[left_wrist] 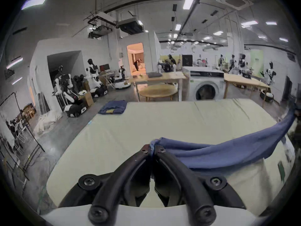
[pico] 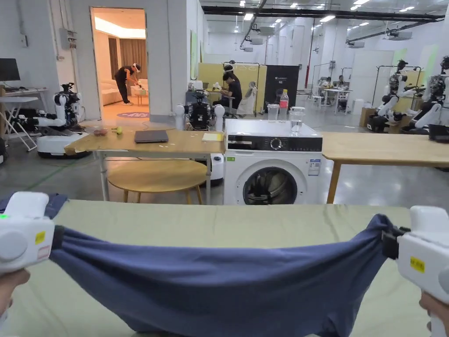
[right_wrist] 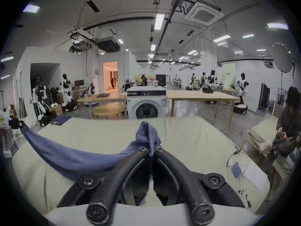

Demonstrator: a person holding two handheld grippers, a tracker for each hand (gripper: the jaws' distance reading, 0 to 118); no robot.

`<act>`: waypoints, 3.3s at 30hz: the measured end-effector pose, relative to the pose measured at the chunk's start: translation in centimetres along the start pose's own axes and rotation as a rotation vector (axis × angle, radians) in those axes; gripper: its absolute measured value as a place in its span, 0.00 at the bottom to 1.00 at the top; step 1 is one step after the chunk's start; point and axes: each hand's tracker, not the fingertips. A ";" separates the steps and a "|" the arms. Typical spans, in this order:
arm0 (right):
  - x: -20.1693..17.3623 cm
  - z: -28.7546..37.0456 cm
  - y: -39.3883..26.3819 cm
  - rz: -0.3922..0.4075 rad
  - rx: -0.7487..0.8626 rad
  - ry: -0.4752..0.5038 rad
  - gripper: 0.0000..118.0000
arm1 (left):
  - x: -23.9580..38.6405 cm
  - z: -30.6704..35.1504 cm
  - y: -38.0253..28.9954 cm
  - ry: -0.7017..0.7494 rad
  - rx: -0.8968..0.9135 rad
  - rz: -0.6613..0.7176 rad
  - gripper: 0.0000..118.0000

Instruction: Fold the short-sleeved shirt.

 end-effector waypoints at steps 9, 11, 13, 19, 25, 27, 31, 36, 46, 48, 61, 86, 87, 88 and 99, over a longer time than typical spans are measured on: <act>-1.2 6.6 -18.5 0.037 -0.280 0.030 0.00 | -1.3 2.4 -19.8 -0.020 -0.242 0.061 0.00; -1.1 7.0 -20.5 0.014 -0.321 0.017 0.00 | -1.5 2.6 -21.9 -0.024 -0.266 0.070 0.00; -0.9 7.5 -21.0 -0.026 -0.370 0.012 0.16 | -1.6 3.6 -22.3 -0.018 -0.248 0.078 0.25; -6.0 11.5 -14.3 0.073 -0.138 0.105 0.92 | 2.8 9.7 -16.8 -0.003 -0.005 -0.025 0.92; -13.8 13.9 -8.7 0.063 0.052 0.210 0.92 | 9.7 11.2 -12.6 -0.155 0.121 -0.090 0.89; -15.1 14.0 -8.8 0.068 0.083 0.217 0.68 | 10.9 11.1 -13.0 -0.187 0.114 -0.099 0.53; -15.9 13.8 -9.2 0.076 0.107 0.203 0.00 | 9.7 9.7 -13.5 -0.233 0.087 -0.106 0.00; -16.7 12.1 -9.7 0.074 0.061 0.230 0.00 | 3.2 8.6 -14.2 -0.146 0.029 -0.053 0.00; -19.2 6.3 -12.8 0.070 -0.080 0.258 0.00 | -7.9 2.9 -18.1 -0.118 -0.236 0.102 0.15; -19.5 5.0 -13.4 0.082 -0.105 0.256 0.00 | -7.1 1.0 -19.3 -0.127 -0.308 0.107 0.73; -13.6 -4.4 -14.1 0.086 -0.257 0.108 0.00 | -5.0 -8.8 -22.6 -0.206 -0.448 -0.042 0.32; -11.9 -18.2 -16.2 0.167 -0.553 0.214 0.01 | -2.3 -3.0 -19.7 -0.154 -0.377 -0.025 0.00; -11.9 -17.0 -15.5 0.175 -0.501 0.197 0.01 | -2.0 -2.9 -19.4 -0.151 -0.375 -0.023 0.00; -11.6 -16.0 -14.6 0.151 -0.479 0.210 0.01 | -1.9 -2.7 -19.2 -0.147 -0.370 -0.023 0.00; -8.3 -3.3 0.2 0.175 -0.156 0.187 0.01 | -1.3 -0.6 -9.2 -0.057 -0.165 0.016 0.00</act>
